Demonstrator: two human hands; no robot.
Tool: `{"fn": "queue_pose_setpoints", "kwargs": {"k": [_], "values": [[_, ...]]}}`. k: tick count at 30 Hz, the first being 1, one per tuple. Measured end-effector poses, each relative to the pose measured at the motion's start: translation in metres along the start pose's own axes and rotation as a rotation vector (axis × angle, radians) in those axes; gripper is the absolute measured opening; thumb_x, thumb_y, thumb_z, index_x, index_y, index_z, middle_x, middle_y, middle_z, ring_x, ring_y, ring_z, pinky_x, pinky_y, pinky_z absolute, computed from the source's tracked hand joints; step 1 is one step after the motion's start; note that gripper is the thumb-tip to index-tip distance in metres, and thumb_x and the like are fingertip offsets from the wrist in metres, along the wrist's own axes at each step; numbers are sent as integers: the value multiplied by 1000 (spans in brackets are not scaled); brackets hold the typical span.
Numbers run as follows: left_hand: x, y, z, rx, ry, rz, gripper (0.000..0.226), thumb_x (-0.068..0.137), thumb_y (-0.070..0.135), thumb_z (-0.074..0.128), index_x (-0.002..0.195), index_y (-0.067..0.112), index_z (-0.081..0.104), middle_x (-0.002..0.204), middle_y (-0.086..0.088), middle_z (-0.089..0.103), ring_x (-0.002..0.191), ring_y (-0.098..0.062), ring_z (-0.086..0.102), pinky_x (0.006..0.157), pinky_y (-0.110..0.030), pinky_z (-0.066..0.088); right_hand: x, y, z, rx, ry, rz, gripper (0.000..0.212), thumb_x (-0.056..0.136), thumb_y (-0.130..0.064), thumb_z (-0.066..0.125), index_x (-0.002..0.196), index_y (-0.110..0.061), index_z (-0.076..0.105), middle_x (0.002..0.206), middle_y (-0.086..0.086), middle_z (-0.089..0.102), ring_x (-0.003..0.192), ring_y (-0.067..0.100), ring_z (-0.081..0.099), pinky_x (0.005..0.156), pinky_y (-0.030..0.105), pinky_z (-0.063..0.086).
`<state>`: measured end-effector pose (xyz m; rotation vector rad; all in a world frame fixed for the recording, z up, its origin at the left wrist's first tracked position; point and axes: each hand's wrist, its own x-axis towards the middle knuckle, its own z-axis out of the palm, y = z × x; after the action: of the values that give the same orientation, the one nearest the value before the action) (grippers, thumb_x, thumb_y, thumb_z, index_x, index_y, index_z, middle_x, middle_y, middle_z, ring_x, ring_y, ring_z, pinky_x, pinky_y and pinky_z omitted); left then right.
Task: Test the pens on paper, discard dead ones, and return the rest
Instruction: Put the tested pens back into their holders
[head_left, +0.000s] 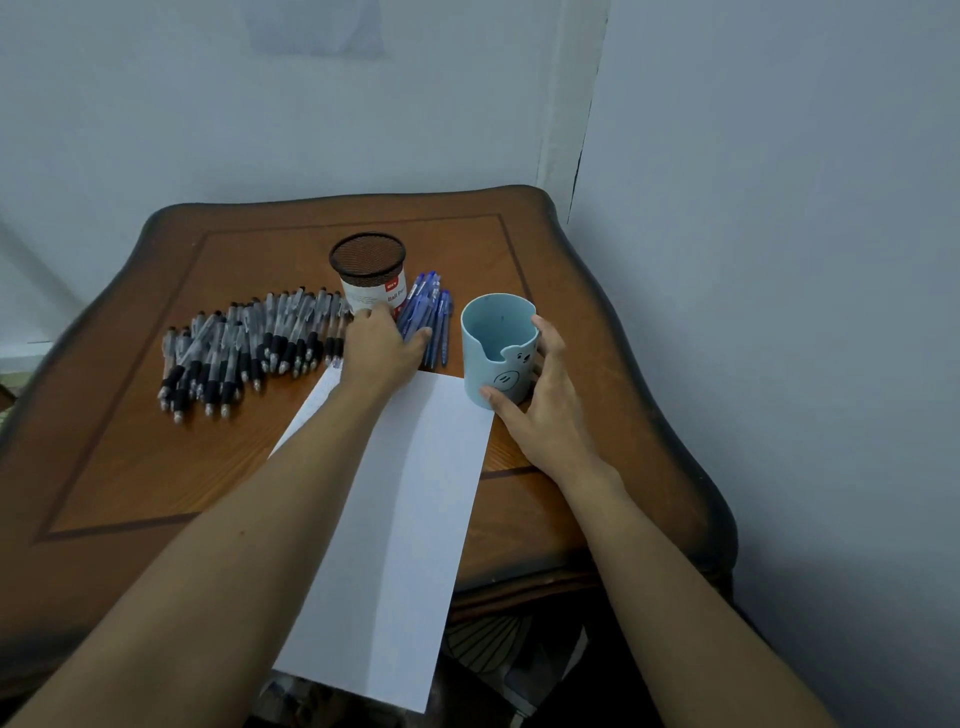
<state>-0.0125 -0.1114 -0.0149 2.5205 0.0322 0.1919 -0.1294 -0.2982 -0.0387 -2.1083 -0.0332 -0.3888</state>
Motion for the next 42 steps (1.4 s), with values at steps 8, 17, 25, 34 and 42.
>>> {"fn": "queue_pose_setpoints", "kwargs": {"k": [8, 17, 25, 34, 42], "values": [[13, 19, 19, -3, 56, -76, 69, 80, 62, 73, 114, 4, 61, 104, -14, 66, 95, -29, 65, 73, -38, 54, 1, 1, 1, -6, 32, -17, 94, 88, -29, 75, 147, -49, 5, 156, -10, 28, 142, 9, 35, 104, 26, 47], [27, 38, 23, 151, -147, -66, 44, 90, 46, 70, 103, 5, 62, 79, -7, 53, 79, -21, 56, 68, -33, 47, 2, 4, 2, 7, 72, 9, 92, 88, -33, 75, 150, -44, 7, 157, -10, 27, 141, 8, 36, 100, 18, 45], [27, 36, 20, 382, -236, 24, 48, 92, 45, 67, 114, 4, 61, 79, -8, 52, 82, -22, 56, 65, -32, 45, 2, 3, 1, 26, 71, 10, 92, 87, -33, 76, 149, -44, 8, 157, -9, 28, 141, 9, 37, 102, 25, 47], [24, 39, 11, 445, -301, -2, 38, 93, 34, 65, 115, 5, 59, 73, -5, 49, 73, -19, 54, 66, -32, 49, 1, 2, 0, 33, 73, 16, 92, 87, -31, 76, 150, -43, 11, 156, -11, 29, 140, 8, 37, 100, 21, 47], [17, 31, -5, -32, -330, -191, 30, 92, 28, 63, 112, 7, 56, 99, -15, 61, 93, -27, 63, 85, -38, 57, -1, 1, -1, 42, 63, 17, 91, 87, -30, 77, 149, -44, 11, 155, -10, 30, 140, 9, 38, 101, 25, 49]]}}
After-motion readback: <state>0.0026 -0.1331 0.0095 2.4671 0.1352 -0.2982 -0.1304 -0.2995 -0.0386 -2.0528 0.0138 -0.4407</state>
